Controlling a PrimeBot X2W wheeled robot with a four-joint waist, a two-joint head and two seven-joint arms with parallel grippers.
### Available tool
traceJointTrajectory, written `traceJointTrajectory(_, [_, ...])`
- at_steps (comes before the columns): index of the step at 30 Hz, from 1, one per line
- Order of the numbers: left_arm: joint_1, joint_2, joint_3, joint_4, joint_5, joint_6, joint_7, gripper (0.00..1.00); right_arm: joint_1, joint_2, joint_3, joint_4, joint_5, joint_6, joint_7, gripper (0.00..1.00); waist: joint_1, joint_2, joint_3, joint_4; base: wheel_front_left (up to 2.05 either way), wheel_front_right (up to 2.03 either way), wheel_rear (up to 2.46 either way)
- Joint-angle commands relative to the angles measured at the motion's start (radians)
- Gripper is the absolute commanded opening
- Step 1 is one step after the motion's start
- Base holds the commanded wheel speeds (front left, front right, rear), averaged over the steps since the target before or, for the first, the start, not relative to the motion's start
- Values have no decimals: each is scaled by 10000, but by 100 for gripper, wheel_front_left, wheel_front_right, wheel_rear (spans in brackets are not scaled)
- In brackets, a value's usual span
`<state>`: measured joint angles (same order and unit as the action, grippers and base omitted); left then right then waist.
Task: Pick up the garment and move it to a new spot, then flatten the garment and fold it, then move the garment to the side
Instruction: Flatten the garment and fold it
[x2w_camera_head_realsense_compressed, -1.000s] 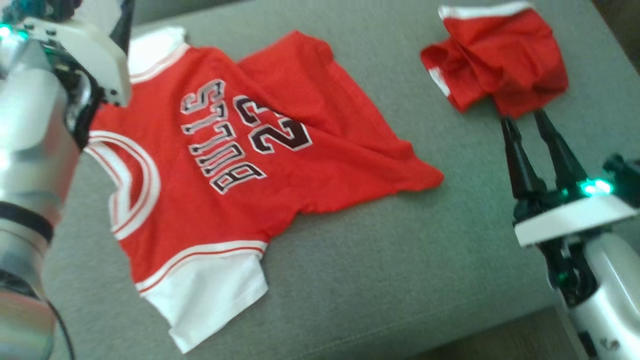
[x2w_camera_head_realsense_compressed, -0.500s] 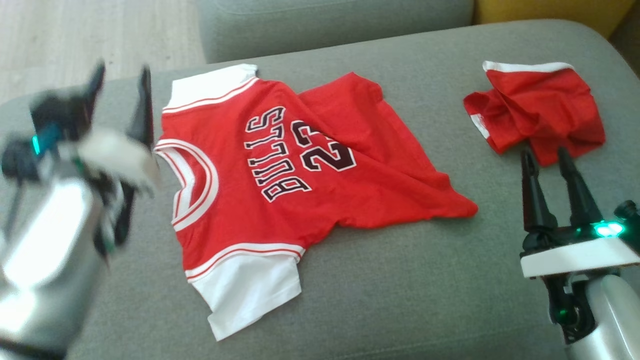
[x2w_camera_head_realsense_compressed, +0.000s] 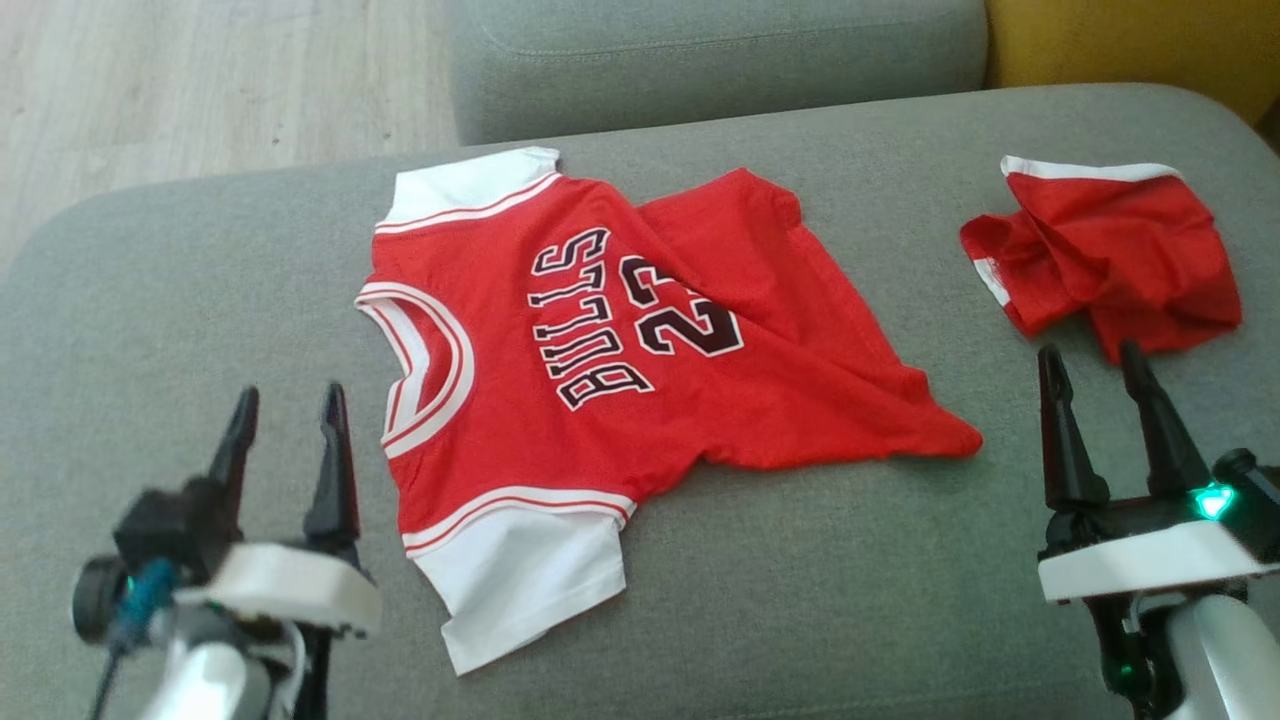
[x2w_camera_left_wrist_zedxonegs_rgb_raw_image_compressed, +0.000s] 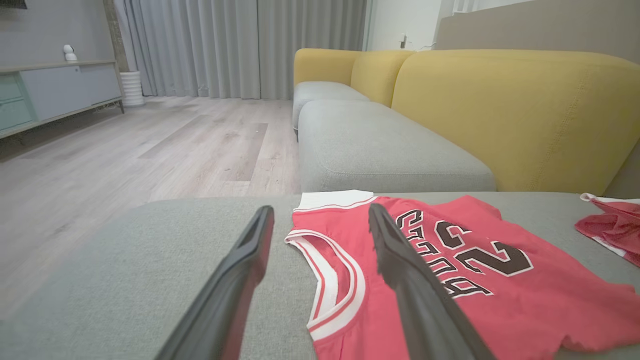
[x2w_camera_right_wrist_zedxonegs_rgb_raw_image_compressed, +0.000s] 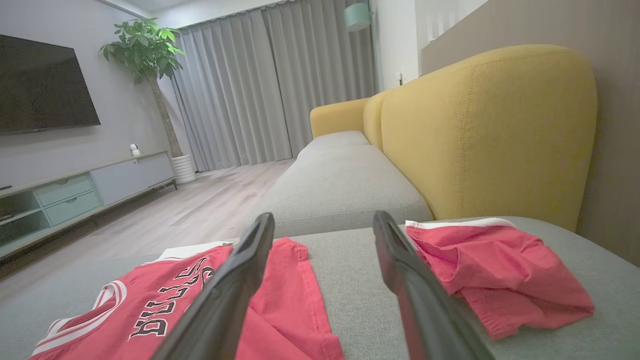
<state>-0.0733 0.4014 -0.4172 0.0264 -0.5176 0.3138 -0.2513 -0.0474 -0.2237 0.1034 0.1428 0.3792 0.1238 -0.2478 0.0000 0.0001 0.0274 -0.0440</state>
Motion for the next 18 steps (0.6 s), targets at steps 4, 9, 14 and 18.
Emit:
traceJointTrajectory(4, [432, -437, 888, -677, 944, -228, -104, 100, 106, 105, -14, -300, -359, 69, -127, 100, 0, -1, -85, 93, 0, 0, 0])
traceJointTrajectory(9, [932, -1089, 1209, -622, 1432, -695, -104, 100, 272, 133, -8, -248, -541, 69, -134, 100, 0, -1, -132, 132, 0, 0, 0])
traceJointTrajectory(14, [1031, -1403, 1524, -506, 1726, -1058, -104, 100, 226, 98, 17, -252, -612, 69, -135, 100, 0, -1, -172, 103, 0, 0, 0])
traceJointTrajectory(18, [1097, -1644, 1836, -432, 1976, -1364, -104, 100, 211, 61, -9, -227, -676, 69, -120, 100, 0, -1, -187, 66, 0, 0, 0])
